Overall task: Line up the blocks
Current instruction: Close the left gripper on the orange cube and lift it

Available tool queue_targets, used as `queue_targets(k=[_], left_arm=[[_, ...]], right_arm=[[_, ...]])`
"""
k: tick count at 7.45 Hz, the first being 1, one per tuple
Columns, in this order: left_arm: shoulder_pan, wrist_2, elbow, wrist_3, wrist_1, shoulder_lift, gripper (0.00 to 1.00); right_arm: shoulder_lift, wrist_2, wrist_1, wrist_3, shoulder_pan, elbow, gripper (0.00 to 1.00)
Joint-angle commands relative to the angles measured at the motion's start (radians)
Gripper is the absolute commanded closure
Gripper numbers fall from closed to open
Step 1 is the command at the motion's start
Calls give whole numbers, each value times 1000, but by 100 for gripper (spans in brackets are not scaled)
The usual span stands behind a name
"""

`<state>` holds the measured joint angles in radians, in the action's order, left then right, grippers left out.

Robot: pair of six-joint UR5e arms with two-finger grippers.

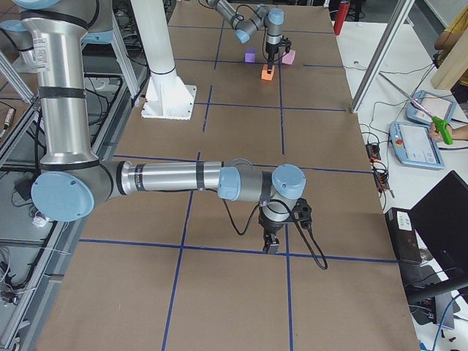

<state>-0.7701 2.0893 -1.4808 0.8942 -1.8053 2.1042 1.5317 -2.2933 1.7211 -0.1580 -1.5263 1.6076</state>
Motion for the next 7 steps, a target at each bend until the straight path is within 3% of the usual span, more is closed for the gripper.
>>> queue_targets(k=[1, 2, 4, 6, 7], left_arm=[[2, -3, 22, 5, -31, 0, 4], [2, -2, 20, 9, -31, 0, 15], [0, -2, 14, 32, -31, 0, 25], [-9, 8, -12, 42, -23, -1, 65], [-64, 15, -38, 37, -8, -1, 79]], right_arm=[[1, 0, 0, 0, 0, 0, 0], [-1, 0, 0, 0, 0, 0, 0], [1, 0, 0, 0, 2, 0, 0], [1, 0, 0, 0, 0, 0, 0], [1, 0, 0, 0, 0, 0, 0]])
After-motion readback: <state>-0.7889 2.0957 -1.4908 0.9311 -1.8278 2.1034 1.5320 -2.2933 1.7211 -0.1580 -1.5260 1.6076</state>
